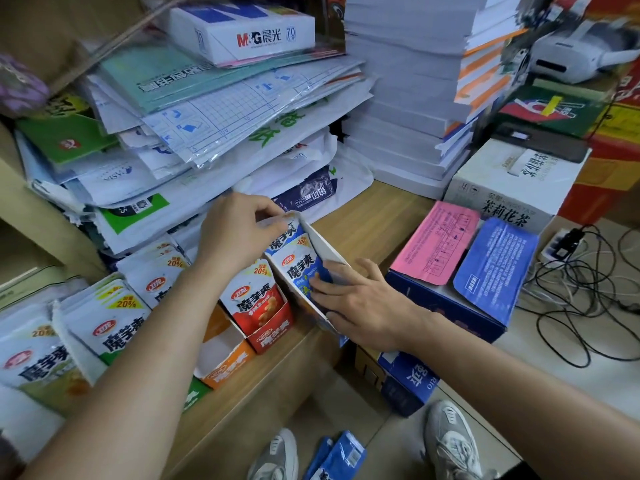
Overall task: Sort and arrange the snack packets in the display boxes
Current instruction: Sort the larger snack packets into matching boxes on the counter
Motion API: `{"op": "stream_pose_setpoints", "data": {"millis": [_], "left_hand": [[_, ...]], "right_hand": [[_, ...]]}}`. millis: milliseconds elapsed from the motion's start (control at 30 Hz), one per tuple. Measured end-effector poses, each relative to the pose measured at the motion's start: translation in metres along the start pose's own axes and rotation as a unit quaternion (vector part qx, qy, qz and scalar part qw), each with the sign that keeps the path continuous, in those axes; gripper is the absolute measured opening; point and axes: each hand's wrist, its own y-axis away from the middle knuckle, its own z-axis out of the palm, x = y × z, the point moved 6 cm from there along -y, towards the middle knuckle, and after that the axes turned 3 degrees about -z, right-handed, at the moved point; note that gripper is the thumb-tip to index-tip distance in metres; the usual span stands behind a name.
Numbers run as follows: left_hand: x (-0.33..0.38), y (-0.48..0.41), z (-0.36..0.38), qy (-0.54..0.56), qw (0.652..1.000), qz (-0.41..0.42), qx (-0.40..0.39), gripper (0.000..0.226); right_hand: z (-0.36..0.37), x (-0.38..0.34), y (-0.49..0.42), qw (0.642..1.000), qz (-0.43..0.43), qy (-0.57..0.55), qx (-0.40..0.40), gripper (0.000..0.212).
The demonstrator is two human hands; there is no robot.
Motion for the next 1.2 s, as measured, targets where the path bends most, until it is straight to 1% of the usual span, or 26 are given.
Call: {"op": "stream_pose_setpoints", "data": {"millis": [67,133,200,267,300,333,367,400,433,467,500,533,567,600,633,667,767,833,867,900,967,1033,1100,1200], "left_hand": [[0.004,0.003,0.0,-0.09,0.996,0.017,0.008,0.026],[0.007,0.005,0.001,-0.17,0.985,0.028,0.023,0.041],[0.006,0.003,0.003,-0.177,0.983,0.028,0.024,0.044],[0.004,0.0,0.005,-0.143,0.989,0.023,0.014,0.038],[0.003,-0.001,0.005,-0.125,0.992,0.023,0.009,0.035],[0.003,-0.001,0.006,-0.112,0.993,0.025,0.008,0.031],[0.003,-0.001,0.005,-0.102,0.994,0.028,0.01,0.028],[0.003,-0.001,0.004,-0.091,0.995,0.031,0.011,0.026],[0.003,0.0,0.004,-0.077,0.996,0.034,0.011,0.023],[0.004,0.0,0.003,-0.06,0.997,0.042,0.009,0.021],[0.005,0.001,0.003,-0.043,0.998,0.053,0.006,0.019],[0.007,0.002,0.003,-0.028,0.998,0.064,0.001,0.017],[0.01,0.003,0.003,-0.02,0.997,0.075,-0.005,0.017],[0.012,0.005,0.004,-0.018,0.996,0.085,-0.01,0.018],[0.014,0.006,0.004,-0.025,0.995,0.095,-0.013,0.018],[0.016,0.006,0.006,-0.034,0.994,0.103,-0.018,0.019],[0.017,0.005,0.009,-0.043,0.991,0.122,-0.037,0.022],[0.015,0.004,0.009,-0.063,0.99,0.119,-0.044,0.027],[0.013,0.004,0.009,-0.079,0.989,0.112,-0.047,0.033],[0.012,0.004,0.008,-0.091,0.989,0.105,-0.049,0.04],[0.012,0.005,0.006,-0.088,0.989,0.104,-0.049,0.053],[0.014,0.007,0.002,-0.072,0.99,0.112,-0.045,0.059],[0.018,0.014,-0.002,-0.077,0.987,0.138,-0.026,0.058],[0.023,0.047,-0.006,-0.079,0.975,0.205,0.022,0.043]], "right_hand": [[-0.001,0.001,0.0,1.0,0.013,-0.002,0.003,0.06],[-0.001,0.0,0.0,1.0,0.025,0.007,-0.006,0.062],[0.001,-0.003,-0.001,1.0,0.026,0.004,-0.008,0.06],[0.0,-0.003,-0.004,0.998,0.029,-0.049,0.024,0.051],[-0.005,-0.002,-0.005,0.993,0.035,-0.095,0.056,0.046],[-0.012,0.001,-0.004,0.984,0.042,-0.136,0.111,0.043],[-0.021,0.005,-0.003,0.968,0.058,-0.165,0.182,0.043],[-0.032,0.011,0.001,0.944,0.087,-0.192,0.253,0.045],[-0.04,0.019,0.003,0.918,0.125,-0.225,0.303,0.052],[-0.044,0.027,0.005,0.895,0.165,-0.263,0.319,0.063],[-0.044,0.033,0.002,0.88,0.199,-0.307,0.305,0.077],[-0.041,0.036,-0.002,0.872,0.22,-0.342,0.272,0.09],[-0.037,0.038,-0.008,0.873,0.231,-0.359,0.237,0.1],[-0.034,0.038,-0.013,0.878,0.231,-0.363,0.21,0.105],[-0.032,0.039,-0.018,0.883,0.229,-0.359,0.197,0.102],[-0.03,0.04,-0.023,0.887,0.232,-0.348,0.194,0.092],[-0.032,0.045,-0.033,0.896,0.266,-0.297,0.198,0.049],[-0.033,0.043,-0.037,0.894,0.282,-0.279,0.207,0.026],[-0.031,0.042,-0.039,0.891,0.291,-0.278,0.21,0.021],[-0.029,0.04,-0.041,0.886,0.304,-0.282,0.21,0.019],[-0.023,0.039,-0.044,0.874,0.331,-0.291,0.205,0.023],[-0.02,0.04,-0.045,0.865,0.347,-0.299,0.204,0.031],[-0.021,0.041,-0.045,0.868,0.341,-0.301,0.201,0.043],[-0.024,0.043,-0.046,0.878,0.321,-0.303,0.185,0.065]]}}
